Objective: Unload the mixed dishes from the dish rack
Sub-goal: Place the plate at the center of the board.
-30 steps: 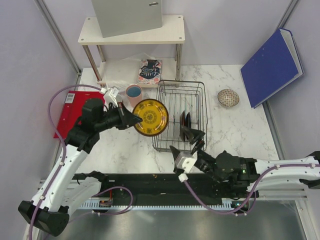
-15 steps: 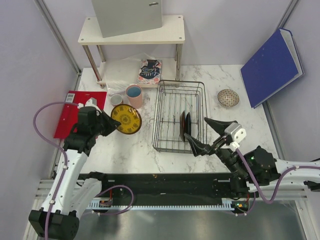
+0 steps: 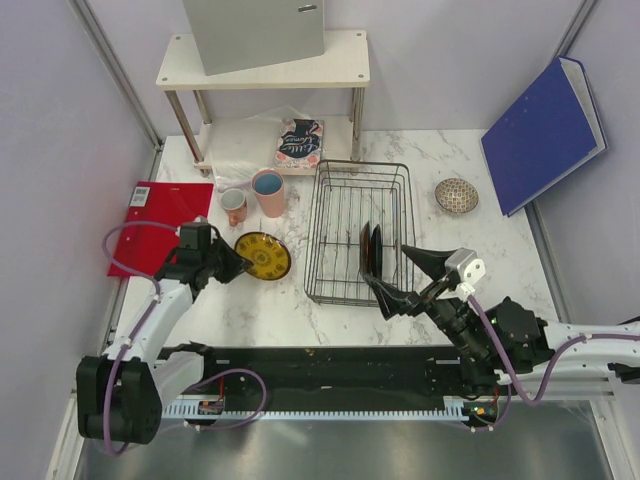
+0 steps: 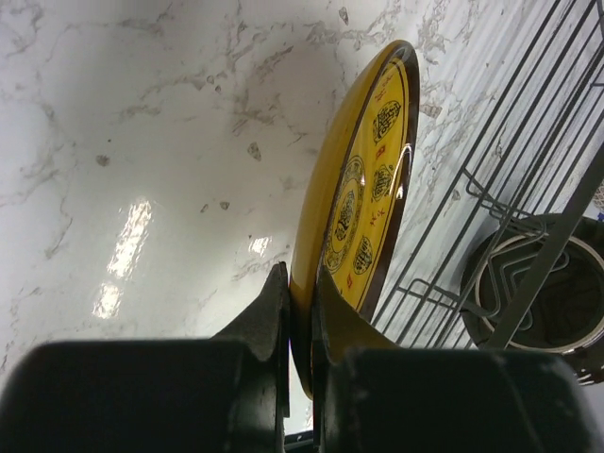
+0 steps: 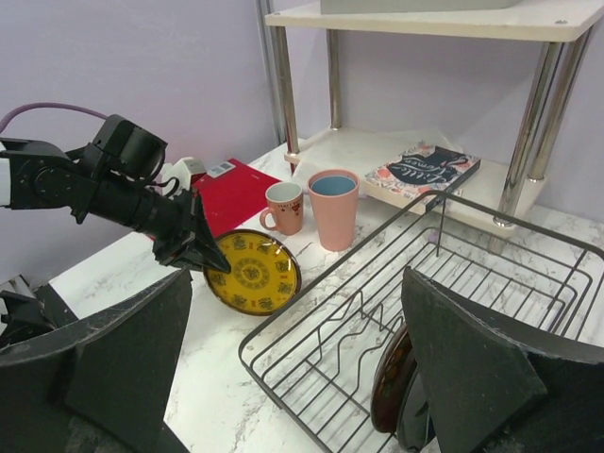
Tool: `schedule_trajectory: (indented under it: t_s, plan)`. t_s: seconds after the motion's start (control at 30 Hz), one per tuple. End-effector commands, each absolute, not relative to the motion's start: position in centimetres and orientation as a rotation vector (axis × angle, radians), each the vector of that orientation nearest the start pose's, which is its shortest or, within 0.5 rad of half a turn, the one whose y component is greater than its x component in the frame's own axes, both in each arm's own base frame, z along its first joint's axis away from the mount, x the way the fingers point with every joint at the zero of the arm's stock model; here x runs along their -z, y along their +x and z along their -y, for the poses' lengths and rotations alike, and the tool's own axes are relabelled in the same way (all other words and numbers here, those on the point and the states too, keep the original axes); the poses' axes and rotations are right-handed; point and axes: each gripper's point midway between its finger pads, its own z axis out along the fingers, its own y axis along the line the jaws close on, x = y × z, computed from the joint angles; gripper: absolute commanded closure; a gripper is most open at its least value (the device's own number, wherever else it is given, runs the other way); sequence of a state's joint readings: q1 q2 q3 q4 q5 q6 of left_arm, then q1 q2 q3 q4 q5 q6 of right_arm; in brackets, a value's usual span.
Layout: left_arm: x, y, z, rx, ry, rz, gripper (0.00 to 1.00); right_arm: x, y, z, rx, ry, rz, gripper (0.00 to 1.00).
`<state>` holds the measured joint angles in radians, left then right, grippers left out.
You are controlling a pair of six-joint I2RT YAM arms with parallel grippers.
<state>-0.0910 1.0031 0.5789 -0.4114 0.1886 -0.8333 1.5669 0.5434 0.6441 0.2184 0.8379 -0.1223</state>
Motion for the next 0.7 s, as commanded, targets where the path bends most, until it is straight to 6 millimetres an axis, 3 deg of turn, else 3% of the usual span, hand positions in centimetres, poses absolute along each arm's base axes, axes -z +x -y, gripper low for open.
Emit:
schedule_trajectory:
  t_s: [0.0, 0.3, 0.47, 0.67]
  plan:
    - [-9.5, 28.4, 9.4, 0.709, -0.814, -2.29, 0.98, -35.2, 13.7, -22.1, -0.72, -0.335, -1.356, 0.02]
    - [-5.2, 27.9, 9.8, 0.67, -0.857, -2.468, 0.98, -34.3, 14.2, -22.0, -0.66, -0.328, -1.385, 0.02]
    - [-3.3, 26.6, 10.6, 0.691, -0.892, -2.601, 0.84, -33.5, 14.3, -22.2, -0.624, -0.355, -1.402, 0.02]
    - [-3.2, 24.9, 10.7, 0.696, -0.882, -2.64, 0.72, -32.9, 14.4, -21.8, -0.61, -0.35, -1.41, 0.02]
